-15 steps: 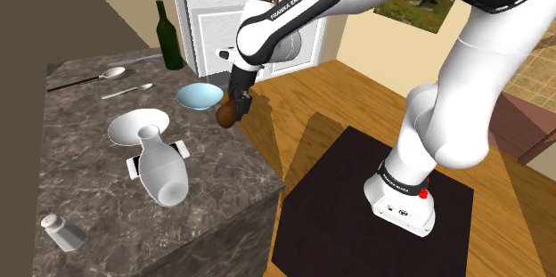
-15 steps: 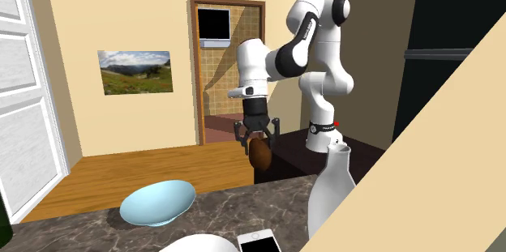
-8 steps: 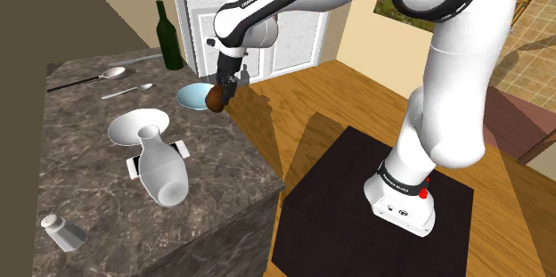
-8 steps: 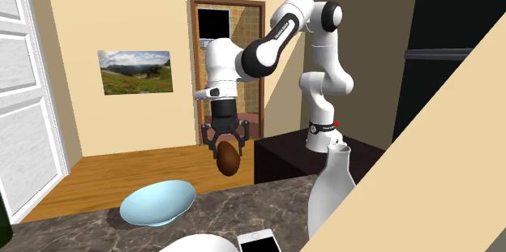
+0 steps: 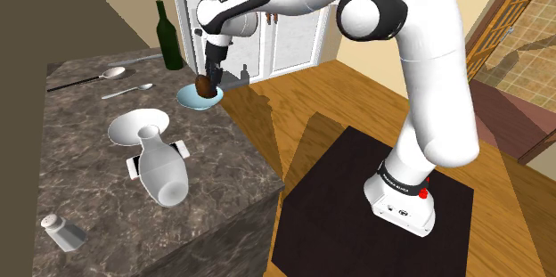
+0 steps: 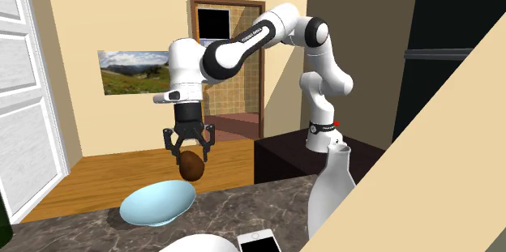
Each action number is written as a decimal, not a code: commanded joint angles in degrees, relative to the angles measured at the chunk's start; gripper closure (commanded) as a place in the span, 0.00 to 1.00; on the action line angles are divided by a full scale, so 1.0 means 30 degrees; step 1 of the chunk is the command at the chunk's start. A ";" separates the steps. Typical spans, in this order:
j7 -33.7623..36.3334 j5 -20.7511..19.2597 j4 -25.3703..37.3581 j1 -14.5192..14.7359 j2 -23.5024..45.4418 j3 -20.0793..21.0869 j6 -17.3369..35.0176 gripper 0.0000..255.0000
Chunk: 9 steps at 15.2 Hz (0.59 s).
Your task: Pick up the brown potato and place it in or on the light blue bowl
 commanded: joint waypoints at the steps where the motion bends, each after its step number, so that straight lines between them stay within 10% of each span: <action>1: 0.0047 0.0042 0.2594 -0.0606 0.1555 0.0035 -0.1107 1.00; 5: 0.0862 0.0024 1.1543 -0.2513 0.6756 0.0300 -0.4761 1.00; 9: 0.0599 0.0123 1.0985 -0.2475 0.7013 0.0391 -0.3985 1.00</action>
